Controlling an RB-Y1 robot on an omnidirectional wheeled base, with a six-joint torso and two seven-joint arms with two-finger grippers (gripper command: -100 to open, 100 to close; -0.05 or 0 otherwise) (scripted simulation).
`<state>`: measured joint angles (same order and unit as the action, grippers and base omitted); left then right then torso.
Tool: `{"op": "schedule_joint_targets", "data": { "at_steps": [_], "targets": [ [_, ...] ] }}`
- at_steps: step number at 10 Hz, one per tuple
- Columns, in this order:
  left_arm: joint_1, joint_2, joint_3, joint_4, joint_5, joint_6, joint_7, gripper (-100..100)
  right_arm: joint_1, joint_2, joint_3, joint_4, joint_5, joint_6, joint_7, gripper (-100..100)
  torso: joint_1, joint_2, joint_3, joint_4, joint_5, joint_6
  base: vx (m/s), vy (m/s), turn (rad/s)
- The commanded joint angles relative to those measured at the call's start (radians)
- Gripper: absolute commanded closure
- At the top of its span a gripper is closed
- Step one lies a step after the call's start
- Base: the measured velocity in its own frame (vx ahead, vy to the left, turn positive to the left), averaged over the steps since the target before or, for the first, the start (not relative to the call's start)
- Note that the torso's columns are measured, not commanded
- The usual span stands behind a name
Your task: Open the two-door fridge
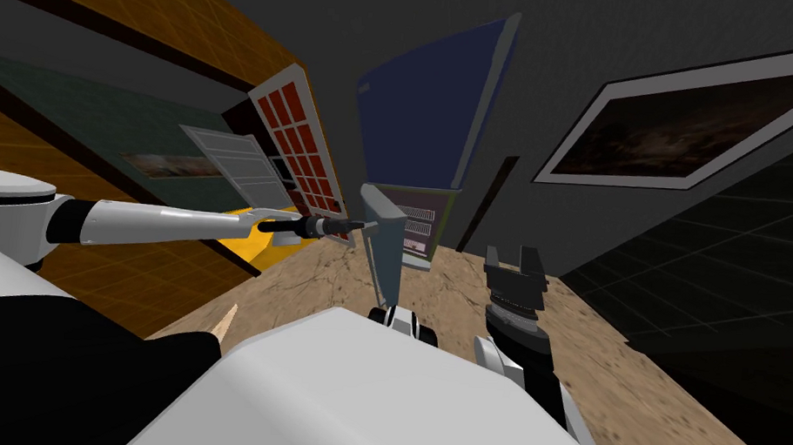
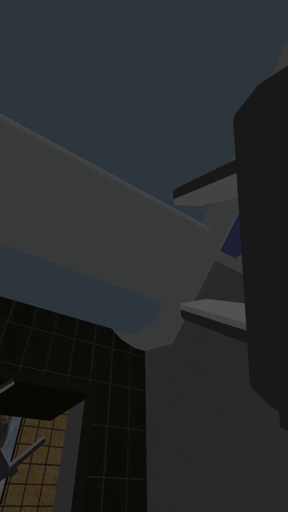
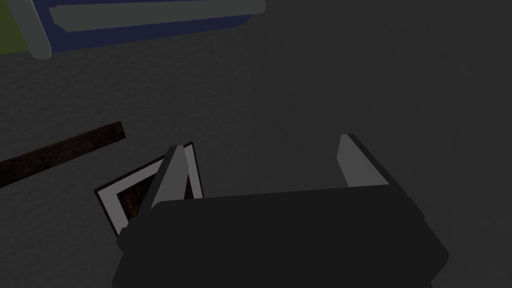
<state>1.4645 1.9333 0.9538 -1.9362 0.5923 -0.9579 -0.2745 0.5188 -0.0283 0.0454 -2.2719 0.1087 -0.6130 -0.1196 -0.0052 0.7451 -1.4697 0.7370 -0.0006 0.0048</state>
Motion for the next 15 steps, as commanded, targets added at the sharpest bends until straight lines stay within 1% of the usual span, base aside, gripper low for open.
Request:
{"op": "schedule_joint_targets", "data": {
  "at_steps": [1,2,3,5,8,12,13,14,15],
  "targets": [
    [-0.004,0.009,-0.006,-0.014,-0.037,-0.034,0.013,100,0.000,0.000,0.000,0.000,0.000,0.000,0.000,0,-0.001,0.001,0.000,0.001,-0.001,-0.001,-0.095,0.201,-0.056],
    [-0.004,0.009,-0.006,-0.014,-0.037,-0.034,0.013,100,0.000,0.000,0.000,0.000,0.000,0.000,0.000,0,-0.003,0.004,0.003,0.001,-0.001,-0.002,-0.088,0.203,-0.017],
    [-0.006,0.012,-0.009,-0.020,-0.060,-0.054,0.020,100,0.000,0.000,0.000,0.000,0.000,0.000,0.000,0,-0.006,0.005,0.004,0.000,0.000,-0.003,-0.084,0.196,-0.034],
    [-0.006,0.012,-0.009,-0.020,-0.060,-0.054,0.020,100,0.000,0.000,0.000,0.000,0.000,0.000,0.000,0,-0.009,0.007,0.007,0.000,-0.001,-0.004,-0.057,0.147,0.009],
    [-0.006,0.012,-0.009,-0.020,-0.060,-0.054,0.020,100,0.000,0.000,0.000,0.000,0.000,0.000,0.000,0,-0.010,0.009,0.008,0.000,0.000,-0.006,0.007,-0.016,0.010],
    [-0.006,0.012,-0.009,-0.020,-0.060,-0.054,0.020,100,0.000,0.000,0.000,0.000,0.000,0.000,0.000,0,-0.007,0.009,0.008,-0.001,0.001,-0.002,-0.001,0.002,-0.008],
    [-0.013,0.012,0.007,-0.007,-0.059,-0.054,0.017,100,0.000,0.000,0.000,0.000,0.000,0.000,0.000,0,-0.007,0.009,0.008,-0.001,0.001,-0.003,-0.035,0.080,-0.013],
    [-0.011,0.024,0.011,-0.014,-0.071,-0.063,0.020,100,0.000,0.000,0.000,0.000,0.000,0.000,0.000,0,-0.005,0.009,0.007,0.002,0.000,-0.003,-0.073,0.192,-0.042],
    [-0.011,0.024,0.011,-0.014,-0.071,-0.063,0.020,100,0.000,0.000,0.000,0.000,0.000,0.000,0.000,0,-0.005,0.010,0.008,0.001,-0.001,0.001,-0.089,0.205,-0.096]
  ]
}}
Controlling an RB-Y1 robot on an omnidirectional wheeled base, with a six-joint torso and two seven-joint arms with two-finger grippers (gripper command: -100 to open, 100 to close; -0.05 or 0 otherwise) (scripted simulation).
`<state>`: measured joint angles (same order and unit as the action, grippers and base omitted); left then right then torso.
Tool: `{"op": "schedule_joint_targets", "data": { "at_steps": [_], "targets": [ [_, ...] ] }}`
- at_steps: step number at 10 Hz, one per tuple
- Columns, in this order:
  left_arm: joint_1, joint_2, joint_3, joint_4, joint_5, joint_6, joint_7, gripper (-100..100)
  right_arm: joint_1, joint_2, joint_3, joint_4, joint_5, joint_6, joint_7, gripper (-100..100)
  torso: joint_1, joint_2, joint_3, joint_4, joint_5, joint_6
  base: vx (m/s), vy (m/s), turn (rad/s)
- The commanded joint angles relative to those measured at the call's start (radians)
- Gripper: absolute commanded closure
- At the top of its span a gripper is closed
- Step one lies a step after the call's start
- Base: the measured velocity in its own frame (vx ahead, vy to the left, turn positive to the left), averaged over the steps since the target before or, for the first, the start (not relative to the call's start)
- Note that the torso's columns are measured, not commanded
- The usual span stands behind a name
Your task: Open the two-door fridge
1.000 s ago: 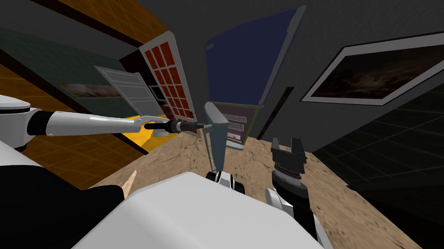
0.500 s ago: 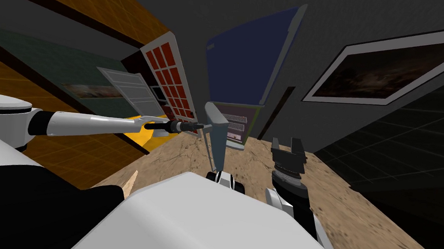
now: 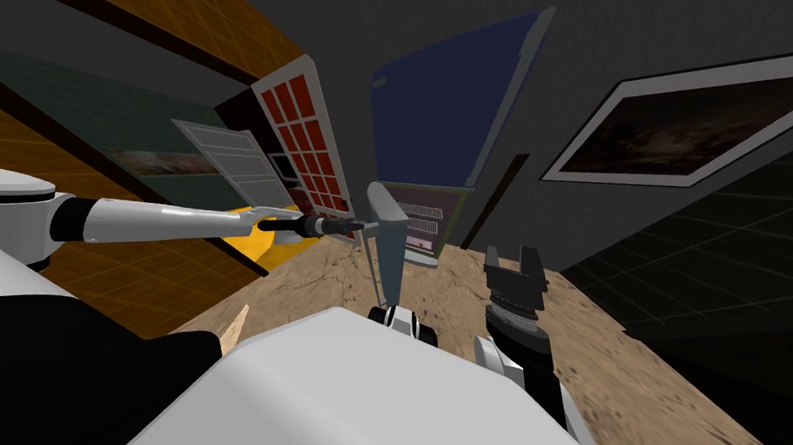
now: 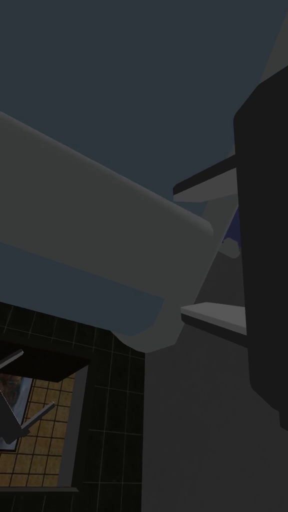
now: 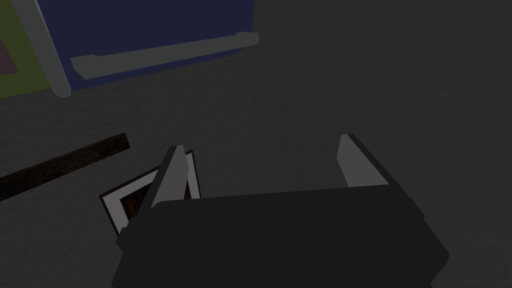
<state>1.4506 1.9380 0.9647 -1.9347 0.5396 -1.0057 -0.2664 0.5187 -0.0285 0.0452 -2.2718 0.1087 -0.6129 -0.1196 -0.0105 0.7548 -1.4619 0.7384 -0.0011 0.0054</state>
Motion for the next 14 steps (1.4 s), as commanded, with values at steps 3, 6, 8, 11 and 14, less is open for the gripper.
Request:
{"op": "schedule_joint_targets", "data": {
  "at_steps": [3,6,8,11,14],
  "targets": [
    [0.006,0.032,0.005,-0.021,-0.030,-0.024,0.016,100,0.000,0.000,0.000,0.000,0.000,0.000,0.000,0,-0.007,-0.002,0.000,-0.001,-0.001,-0.005,-0.060,0.137,-0.022],
    [0.006,0.032,0.005,-0.021,-0.030,-0.024,0.016,100,0.000,0.000,0.000,0.000,0.000,0.000,0.000,0,-0.005,-0.004,-0.002,-0.003,0.000,-0.002,0.006,-0.014,0.006],
    [0.006,0.032,0.005,-0.021,-0.030,-0.024,0.016,100,0.000,0.000,0.000,0.000,0.000,0.000,0.000,0,-0.003,-0.003,-0.001,-0.003,0.001,-0.002,0.001,0.000,-0.010],
    [0.001,0.027,0.023,-0.022,-0.044,-0.025,0.024,100,0.000,0.000,0.000,0.000,0.000,0.000,0.000,0,-0.004,-0.003,-0.001,-0.002,0.000,-0.001,-0.013,0.033,-0.022],
    [0.001,0.027,0.023,-0.022,-0.044,-0.025,0.024,100,0.000,0.000,0.000,0.000,0.000,0.000,0.000,0,-0.005,-0.001,-0.001,0.001,-0.002,-0.005,-0.046,0.113,-0.018]
  ]
}}
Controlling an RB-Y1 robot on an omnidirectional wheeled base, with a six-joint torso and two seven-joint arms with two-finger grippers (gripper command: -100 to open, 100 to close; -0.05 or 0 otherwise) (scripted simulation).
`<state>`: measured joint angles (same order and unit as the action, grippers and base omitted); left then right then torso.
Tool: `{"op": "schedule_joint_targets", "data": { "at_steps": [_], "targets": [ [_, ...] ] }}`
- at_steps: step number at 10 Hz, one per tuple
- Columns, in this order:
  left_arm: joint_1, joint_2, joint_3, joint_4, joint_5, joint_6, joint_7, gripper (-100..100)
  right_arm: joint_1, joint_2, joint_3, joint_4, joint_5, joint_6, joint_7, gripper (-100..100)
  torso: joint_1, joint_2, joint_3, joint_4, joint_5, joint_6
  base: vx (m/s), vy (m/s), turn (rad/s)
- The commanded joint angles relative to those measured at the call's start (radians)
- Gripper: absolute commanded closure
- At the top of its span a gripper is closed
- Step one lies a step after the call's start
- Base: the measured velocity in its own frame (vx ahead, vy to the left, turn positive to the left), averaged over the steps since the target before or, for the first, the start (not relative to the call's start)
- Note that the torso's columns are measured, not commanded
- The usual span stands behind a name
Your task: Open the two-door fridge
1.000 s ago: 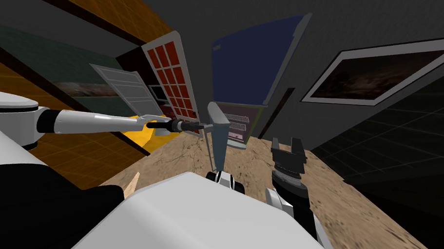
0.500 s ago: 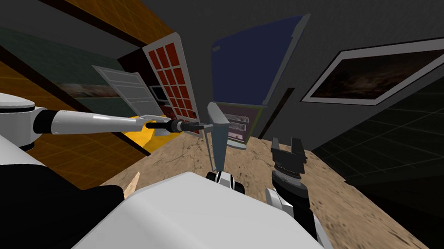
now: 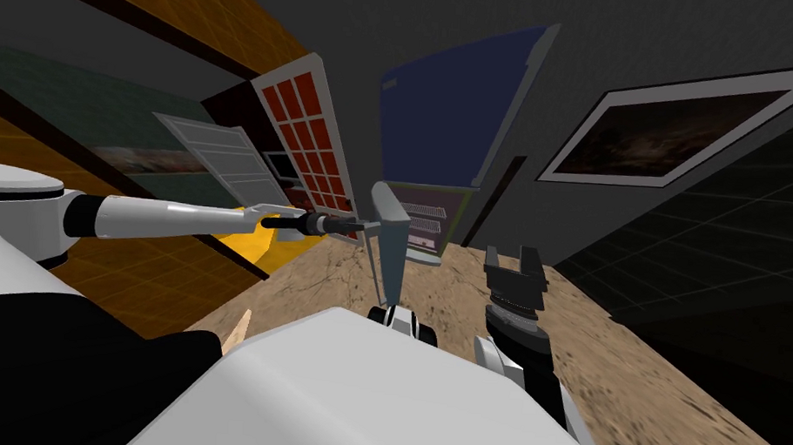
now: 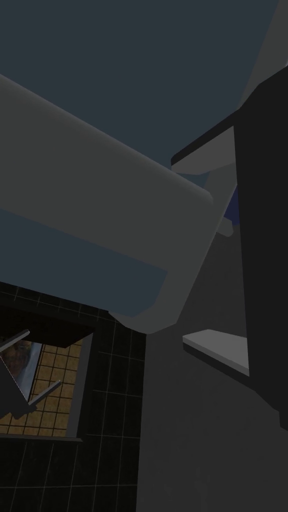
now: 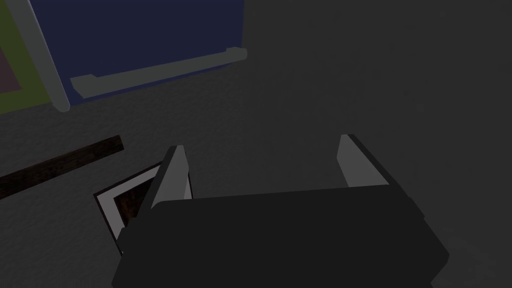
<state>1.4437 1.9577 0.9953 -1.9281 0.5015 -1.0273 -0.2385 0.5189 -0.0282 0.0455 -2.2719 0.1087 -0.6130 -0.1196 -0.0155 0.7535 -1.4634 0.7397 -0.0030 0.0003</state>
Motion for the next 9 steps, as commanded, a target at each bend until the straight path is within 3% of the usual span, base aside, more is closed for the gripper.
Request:
{"op": "schedule_joint_targets", "data": {
  "at_steps": [1,5,6,7,9],
  "targets": [
    [0.008,0.007,-0.008,-0.029,-0.006,-0.003,-0.004,100,0.000,0.000,0.000,0.000,0.000,0.000,0.000,0,0.000,0.000,0.000,0.000,0.000,0.000,0.005,-0.012,0.011],
    [0.017,0.026,-0.003,-0.042,-0.025,-0.019,0.000,100,0.000,0.000,0.000,0.000,0.000,0.000,0.000,0,-0.003,0.001,0.003,-0.006,0.002,0.006,-0.027,0.073,-0.023],
    [-0.048,-0.043,-0.038,0.033,-0.055,0.051,-0.018,-100,0.000,0.000,0.000,0.000,0.000,0.000,0.000,0,-0.006,0.003,0.005,-0.005,0.001,0.004,-0.057,0.181,-0.391],
    [-0.074,-0.082,-0.052,0.056,-0.090,0.069,-0.018,-100,-0.001,0.000,0.000,0.000,0.000,0.000,0.000,0,0.005,0.001,0.000,-0.001,0.001,0.003,-0.083,0.261,-0.498],
    [-0.138,-0.132,-0.052,0.113,-0.143,0.108,-0.018,-100,0.000,0.000,0.000,0.000,0.000,0.000,0.000,0,0.020,-0.014,-0.011,-0.001,0.005,-0.002,-0.080,0.190,-0.100]
  ]
}}
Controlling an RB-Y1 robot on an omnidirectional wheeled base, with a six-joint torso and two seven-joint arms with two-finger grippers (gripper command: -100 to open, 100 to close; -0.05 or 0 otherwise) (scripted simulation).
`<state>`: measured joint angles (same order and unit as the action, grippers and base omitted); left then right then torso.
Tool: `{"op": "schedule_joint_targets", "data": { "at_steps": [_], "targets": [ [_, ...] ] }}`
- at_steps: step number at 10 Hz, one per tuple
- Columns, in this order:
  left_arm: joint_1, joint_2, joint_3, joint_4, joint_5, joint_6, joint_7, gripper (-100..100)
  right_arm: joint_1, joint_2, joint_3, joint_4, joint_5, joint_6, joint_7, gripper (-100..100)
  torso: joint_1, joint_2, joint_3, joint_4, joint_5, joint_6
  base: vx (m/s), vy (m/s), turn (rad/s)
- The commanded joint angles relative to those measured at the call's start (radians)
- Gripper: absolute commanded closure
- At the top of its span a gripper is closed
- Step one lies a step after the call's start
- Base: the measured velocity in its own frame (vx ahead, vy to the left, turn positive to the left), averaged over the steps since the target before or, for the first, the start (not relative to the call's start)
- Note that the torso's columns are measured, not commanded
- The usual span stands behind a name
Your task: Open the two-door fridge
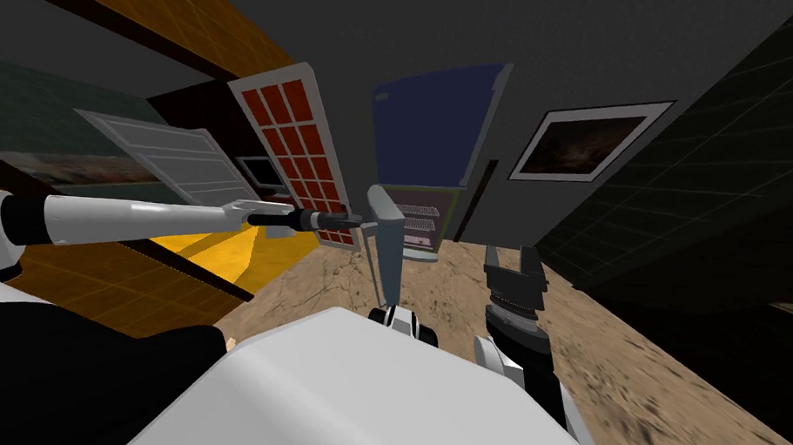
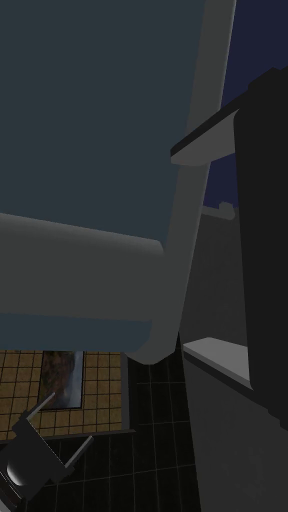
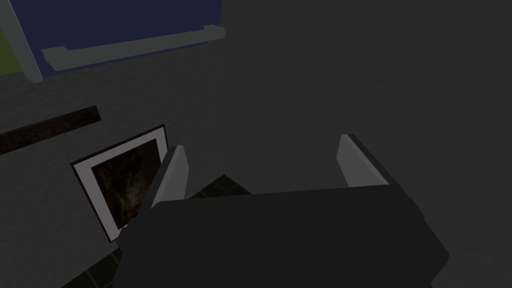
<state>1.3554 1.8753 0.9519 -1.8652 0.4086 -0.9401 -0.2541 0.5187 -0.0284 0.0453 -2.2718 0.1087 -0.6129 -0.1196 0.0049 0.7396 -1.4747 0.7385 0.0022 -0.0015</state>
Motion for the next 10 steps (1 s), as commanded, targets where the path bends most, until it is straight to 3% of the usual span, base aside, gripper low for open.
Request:
{"op": "schedule_joint_targets", "data": {
  "at_steps": [1,2,6,10],
  "targets": [
    [-0.081,-0.088,-0.009,0.067,-0.053,0.021,-0.002,-100,0.000,0.000,0.000,0.000,0.000,0.000,0.000,0,-0.005,-0.005,-0.003,-0.001,-0.001,0.000,-0.023,0.049,0.026],
    [-0.116,-0.096,-0.009,0.112,-0.053,0.021,-0.002,-100,0.000,0.000,0.000,0.000,0.000,0.000,0.000,0,-0.012,-0.008,-0.005,-0.002,-0.004,0.002,0.003,-0.008,0.019],
    [-0.222,-0.096,-0.009,0.115,-0.053,0.021,-0.002,-100,0.000,0.000,0.000,0.000,0.000,0.000,0.000,0,-0.004,-0.001,-0.001,0.000,-0.002,0.002,0.008,-0.017,-0.001],
    [-0.234,-0.008,0.068,0.146,-0.059,0.057,0.095,-100,0.000,0.000,0.000,0.000,0.000,0.000,0.000,0,-0.004,-0.001,-0.001,0.000,-0.002,0.001,-0.014,0.026,0.096]
  ]
}}
